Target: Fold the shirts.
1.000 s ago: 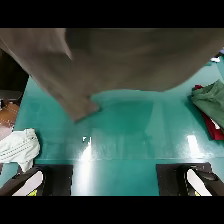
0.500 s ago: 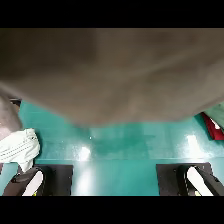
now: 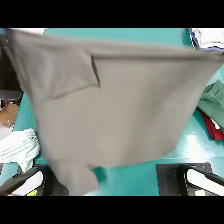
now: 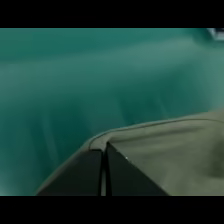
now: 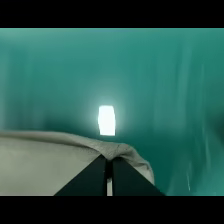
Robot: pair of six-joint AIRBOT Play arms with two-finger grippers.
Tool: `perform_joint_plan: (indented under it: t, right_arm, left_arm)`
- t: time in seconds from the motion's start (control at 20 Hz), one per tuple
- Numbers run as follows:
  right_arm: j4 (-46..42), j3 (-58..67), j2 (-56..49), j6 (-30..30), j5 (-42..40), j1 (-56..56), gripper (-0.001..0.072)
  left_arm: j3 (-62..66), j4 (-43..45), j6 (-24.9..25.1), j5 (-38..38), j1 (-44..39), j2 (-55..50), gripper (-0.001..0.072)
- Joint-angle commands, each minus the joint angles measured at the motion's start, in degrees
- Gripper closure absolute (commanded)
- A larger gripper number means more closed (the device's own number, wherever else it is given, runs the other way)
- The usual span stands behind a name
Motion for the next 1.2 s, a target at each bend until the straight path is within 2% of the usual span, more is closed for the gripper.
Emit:
perform_joint_plan:
  t: [0.0, 0.1, 0.2, 0.4, 0.55, 0.75, 0.85, 1.05, 1.15]
  right_arm:
    - [-7.4, -4.8, -10.6, 1.4, -0.2, 7.7, 0.0701]
    - [-8.8, -4.9, -16.0, 1.6, -5.6, 9.7, 0.0701]
    - [-9.6, -4.9, -20.0, 2.0, -13.5, 10.8, 0.0701]
    - [-9.7, -4.9, -24.7, 3.5, -28.9, 10.8, 0.0701]
    - [-9.9, -4.9, -25.3, 4.0, -36.5, 10.8, 0.0700]
    - [-9.9, -4.9, -25.4, 3.1, -36.2, 11.7, 0.0701]
    - [-10.3, -4.9, -25.4, 2.7, -31.8, 12.5, 0.0701]
    - [-19.5, -6.9, -25.3, 3.0, -22.0, 16.3, 0.0701]
    - [-20.2, -10.6, -25.3, 3.0, -20.9, 17.3, 0.0701]
  left_arm:
    - [-7.0, 0.5, 2.4, -2.5, -3.7, -12.4, 0.0685]
    - [-7.0, 1.6, 5.2, 2.0, -4.7, -18.7, 0.0685]
    - [-7.0, 1.9, 6.4, 10.1, -4.6, -22.7, 0.0685]
    - [-7.0, 2.8, 10.4, 28.0, -4.7, -24.5, 0.0685]
    - [-7.0, 2.8, 13.6, 34.5, -4.7, -24.8, 0.0685]
    - [-7.0, 6.9, 16.4, 32.0, -4.7, -25.5, 0.0685]
    - [-7.0, 10.8, 16.4, 27.0, -4.7, -25.5, 0.0685]
    - [-7.5, 16.9, 16.5, 12.9, -4.7, -25.5, 0.0685]
    - [-9.0, 19.4, 16.6, 9.2, -4.7, -25.6, 0.0685]
